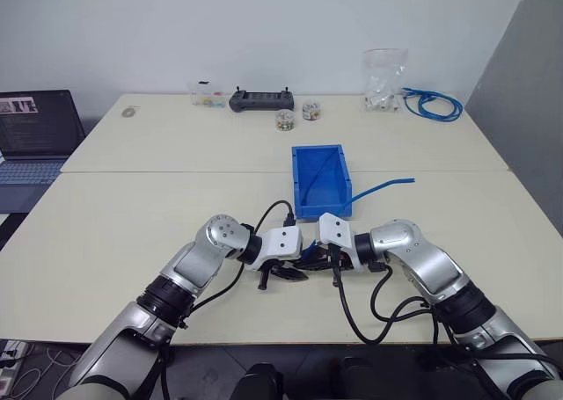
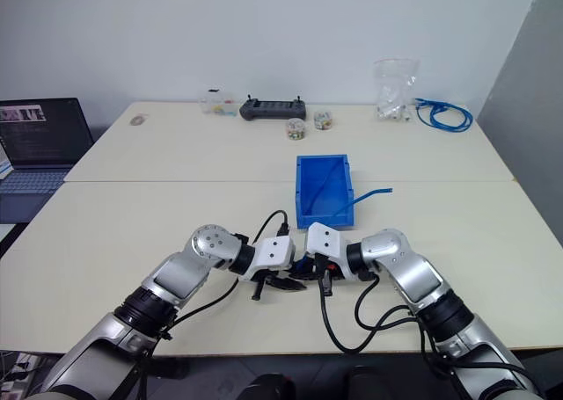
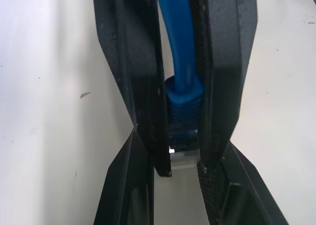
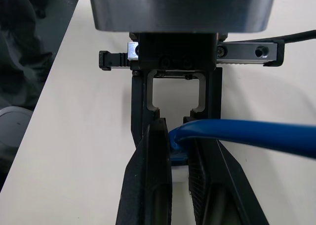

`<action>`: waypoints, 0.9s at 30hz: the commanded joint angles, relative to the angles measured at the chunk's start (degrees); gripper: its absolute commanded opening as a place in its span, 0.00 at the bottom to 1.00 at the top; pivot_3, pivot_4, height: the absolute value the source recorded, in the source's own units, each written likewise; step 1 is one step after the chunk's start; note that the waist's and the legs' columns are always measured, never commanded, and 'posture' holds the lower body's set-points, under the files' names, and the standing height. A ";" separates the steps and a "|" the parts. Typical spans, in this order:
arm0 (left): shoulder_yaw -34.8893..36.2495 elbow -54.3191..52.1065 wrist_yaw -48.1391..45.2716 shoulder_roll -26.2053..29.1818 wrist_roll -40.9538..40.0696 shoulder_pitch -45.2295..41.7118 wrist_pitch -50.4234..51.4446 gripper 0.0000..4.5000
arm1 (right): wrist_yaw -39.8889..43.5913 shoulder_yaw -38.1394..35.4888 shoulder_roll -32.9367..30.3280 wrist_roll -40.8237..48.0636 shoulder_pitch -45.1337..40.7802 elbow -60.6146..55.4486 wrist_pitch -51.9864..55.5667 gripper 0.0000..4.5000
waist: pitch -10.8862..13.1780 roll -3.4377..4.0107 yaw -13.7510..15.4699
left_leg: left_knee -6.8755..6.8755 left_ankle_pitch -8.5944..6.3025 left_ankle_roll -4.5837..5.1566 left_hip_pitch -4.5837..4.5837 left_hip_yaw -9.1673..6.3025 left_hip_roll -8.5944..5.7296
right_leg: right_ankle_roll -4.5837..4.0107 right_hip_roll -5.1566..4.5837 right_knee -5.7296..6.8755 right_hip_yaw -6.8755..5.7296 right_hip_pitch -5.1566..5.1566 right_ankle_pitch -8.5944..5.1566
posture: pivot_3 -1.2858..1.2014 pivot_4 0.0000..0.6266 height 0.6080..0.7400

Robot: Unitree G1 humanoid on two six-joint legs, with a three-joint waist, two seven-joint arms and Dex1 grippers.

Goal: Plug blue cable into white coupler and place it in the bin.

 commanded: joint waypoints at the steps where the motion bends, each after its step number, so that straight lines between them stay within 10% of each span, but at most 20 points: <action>1: -0.73 0.54 0.38 0.27 1.80 1.33 0.47 0.19 | 1.42 4.46 -0.62 -2.69 3.80 4.58 3.24 0.04 | -0.07 0.00 -0.01 | -0.01 0.00 0.00 0.00 0.00 0.00 | 0.00 0.00 0.00 0.00 0.00 -0.01 | 0.52 0.24 1.00; 5: 0.52 1.02 2.66 -0.23 1.76 1.80 0.65 0.19 | 0.46 1.02 -1.26 -1.10 4.05 1.29 2.92 0.04 | -0.09 0.00 0.06 | -0.03 0.00 0.01 0.00 -0.02 -0.01 | 0.01 -0.01 -0.02 0.00 0.00 -0.03 | 0.52 0.24 1.00; 21: 20.15 -20.93 8.86 7.43 -11.73 10.60 18.62 0.98 | -10.87 -19.53 0.62 13.09 3.89 -20.83 19.57 0.04 | 1.25 -0.10 0.05 | -0.27 0.03 -0.02 -0.79 -0.13 0.03 | -0.13 -0.01 0.17 -0.02 -1.00 -0.08 | 0.52 0.24 1.00; 27: 27.78 -31.37 17.77 6.40 -16.49 8.71 28.56 1.00 | -18.81 -31.92 3.11 23.96 -5.21 -20.81 33.40 0.04 | 1.49 -0.19 0.17 | -0.12 0.07 -0.11 -1.18 -0.11 0.00 | -0.41 -0.04 0.13 -0.04 -1.26 0.10 | 0.52 0.24 1.00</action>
